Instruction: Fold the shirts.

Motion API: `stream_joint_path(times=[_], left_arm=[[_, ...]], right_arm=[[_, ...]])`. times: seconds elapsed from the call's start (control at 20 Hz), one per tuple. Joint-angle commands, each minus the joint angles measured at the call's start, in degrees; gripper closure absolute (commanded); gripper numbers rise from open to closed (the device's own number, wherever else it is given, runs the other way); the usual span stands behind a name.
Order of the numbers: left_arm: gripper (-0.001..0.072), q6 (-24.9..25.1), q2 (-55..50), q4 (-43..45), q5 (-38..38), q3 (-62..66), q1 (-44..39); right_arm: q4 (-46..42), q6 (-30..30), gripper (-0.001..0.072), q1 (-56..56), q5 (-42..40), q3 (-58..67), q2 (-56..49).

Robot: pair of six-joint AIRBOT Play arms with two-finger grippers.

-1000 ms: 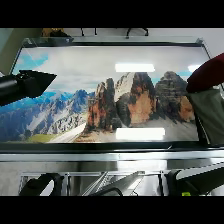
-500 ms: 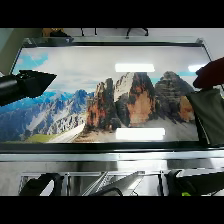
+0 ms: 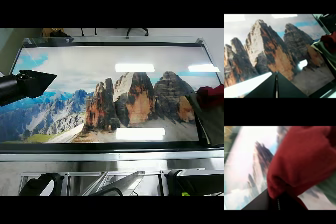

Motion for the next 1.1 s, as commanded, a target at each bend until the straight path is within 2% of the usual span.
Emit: stream_joint_path(times=[0.0, 0.1, 0.4, 0.5, 0.65, 0.7, 0.8, 0.85, 0.95, 1.05], left_arm=[[0.0696, 0.0, 0.0, 0.0, -0.1, 0.0, 0.0], [0.0696, 0.0, 0.0, 0.0, -1.2, 0.0, 0.0], [0.0696, 0.0, -0.2, 0.0, -1.9, 0.0, 0.0], [0.0696, 0.0, -0.2, 0.0, -1.9, 0.0, 0.0], [0.0696, 0.0, -0.2, 0.0, -1.9, 0.0, 0.0], [0.0696, 0.0, -0.2, 0.0, -1.9, 0.0, 0.0], [0.0696, 0.0, -0.2, 0.0, -1.9, 0.0, 0.0], [0.0696, 0.0, -0.2, 0.0, -1.9, 0.0, 0.0], [0.0696, 0.0, -0.2, 0.0, -1.9, 0.0, 0.0], [0.0696, 0.0, -0.2, 0.0, -1.7, 0.0, 0.0]], right_arm=[[-16.0, 8.8, 0.0684, -0.2, 7.0, -2.2, 1.9], [-22.6, 9.8, 0.0684, -0.2, 7.0, -3.4, 3.5], [-31.1, 10.1, 0.0672, -0.2, 7.1, -12.0, 8.0], [-34.3, 10.0, 0.0516, -0.2, 7.0, -18.2, 10.1], [-41.4, 7.8, 0.0517, -0.2, 7.0, -25.9, 12.3], [-44.5, 7.0, 0.0493, -0.2, 7.0, -26.6, 12.3], [-48.7, 6.9, 0.0037, -0.2, 7.0, -26.4, 12.3], [-48.9, 6.9, 0.0002, -0.2, 7.0, -26.0, 12.3], [-48.7, 7.3, 0.0002, -0.2, 6.9, -24.2, 12.3], [-44.7, 8.0, 0.0005, -0.1, 4.8, -22.1, 12.2]])
